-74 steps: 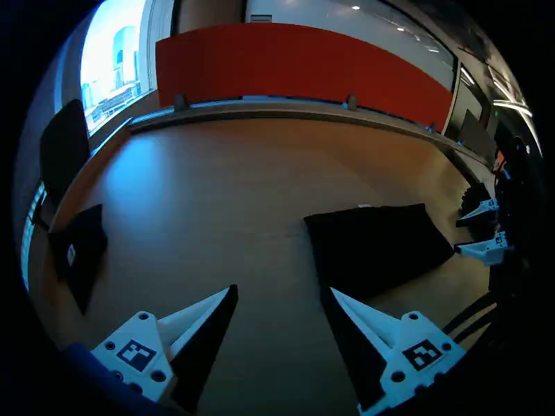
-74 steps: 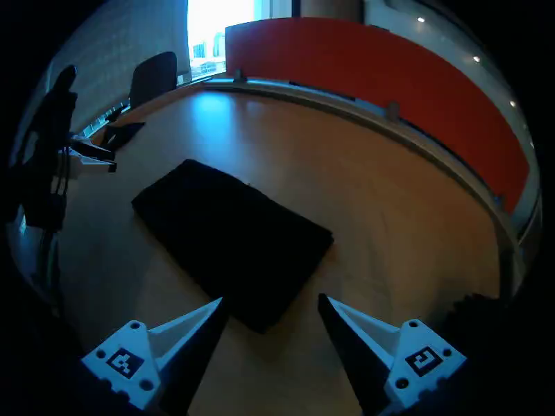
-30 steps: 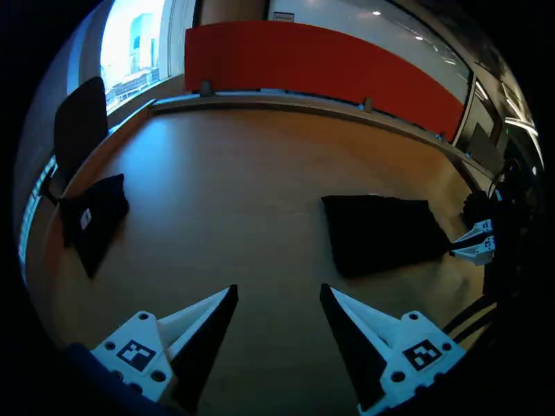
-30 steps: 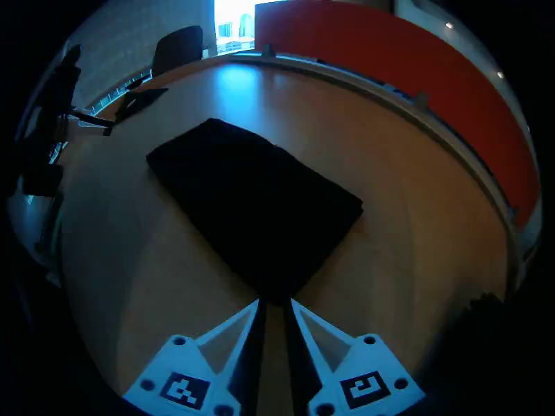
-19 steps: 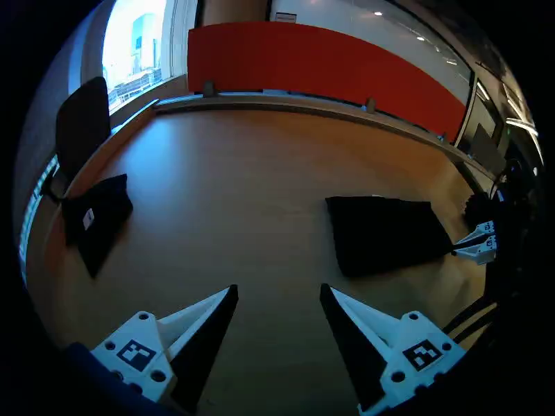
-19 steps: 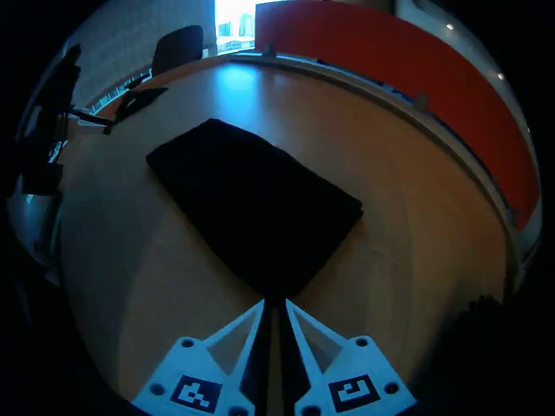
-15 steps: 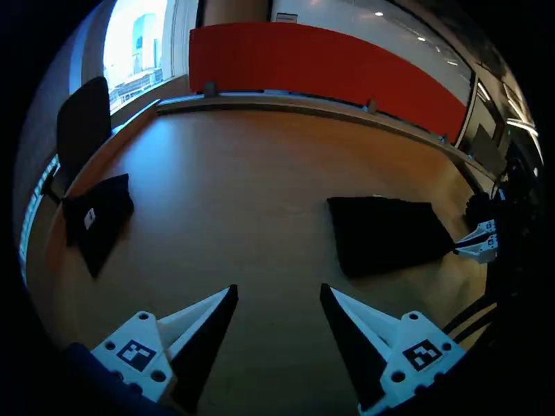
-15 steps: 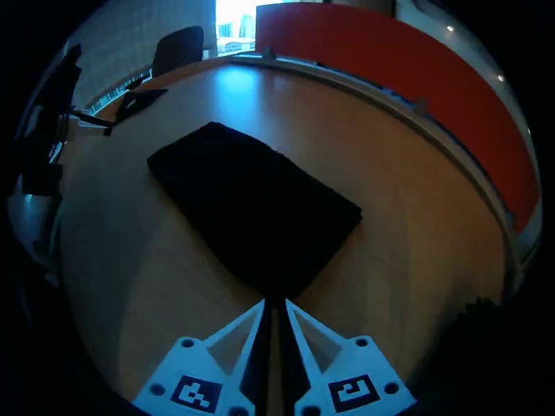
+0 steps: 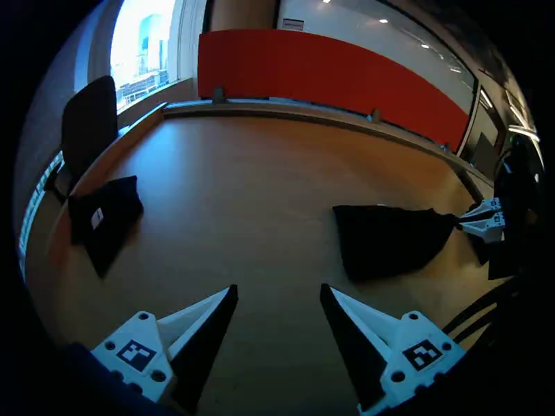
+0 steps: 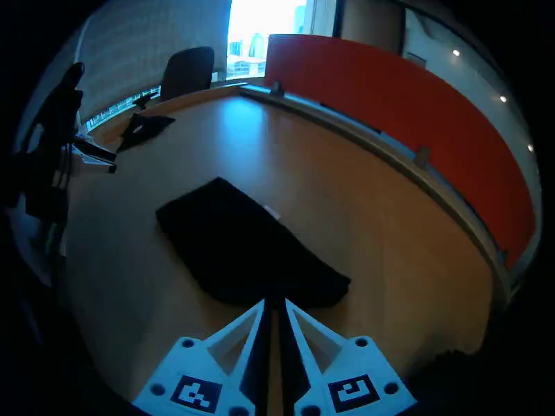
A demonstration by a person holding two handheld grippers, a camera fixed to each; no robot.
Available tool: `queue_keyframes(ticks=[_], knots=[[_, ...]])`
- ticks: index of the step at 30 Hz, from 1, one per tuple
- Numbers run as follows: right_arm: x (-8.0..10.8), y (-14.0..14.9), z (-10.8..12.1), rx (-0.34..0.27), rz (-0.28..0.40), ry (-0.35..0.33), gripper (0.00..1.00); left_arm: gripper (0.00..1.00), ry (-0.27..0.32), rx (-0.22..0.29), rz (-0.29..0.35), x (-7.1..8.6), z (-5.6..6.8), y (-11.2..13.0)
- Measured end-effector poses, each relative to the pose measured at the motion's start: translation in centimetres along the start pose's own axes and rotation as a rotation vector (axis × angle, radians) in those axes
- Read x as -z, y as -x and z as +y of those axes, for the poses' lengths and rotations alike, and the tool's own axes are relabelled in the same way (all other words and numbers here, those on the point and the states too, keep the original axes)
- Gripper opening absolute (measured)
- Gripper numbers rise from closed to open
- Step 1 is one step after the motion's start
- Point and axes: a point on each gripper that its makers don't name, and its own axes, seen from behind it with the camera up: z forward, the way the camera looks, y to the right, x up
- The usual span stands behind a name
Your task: Fold towel
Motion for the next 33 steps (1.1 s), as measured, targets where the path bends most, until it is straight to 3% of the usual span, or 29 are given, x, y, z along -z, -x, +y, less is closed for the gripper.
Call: queue_keyframes(ticks=[12, 26, 33], knots=[[-0.8, -7.5, -2.1, 0.096, 0.073, -0.029, 0.06, 0.88, -0.012, 0.018, 0.021, 1.3, -1.0, -0.1], [-1.7, -9.5, -4.1, 0.153, 0.074, -0.070, 0.06, 0.88, -0.014, 0.032, 0.036, 2.2, -1.4, 0.0], [-3.6, -11.1, -7.0, 0.214, 0.070, -0.130, 0.06, 0.88, -0.020, 0.034, 0.049, 2.9, -1.7, -0.1]])
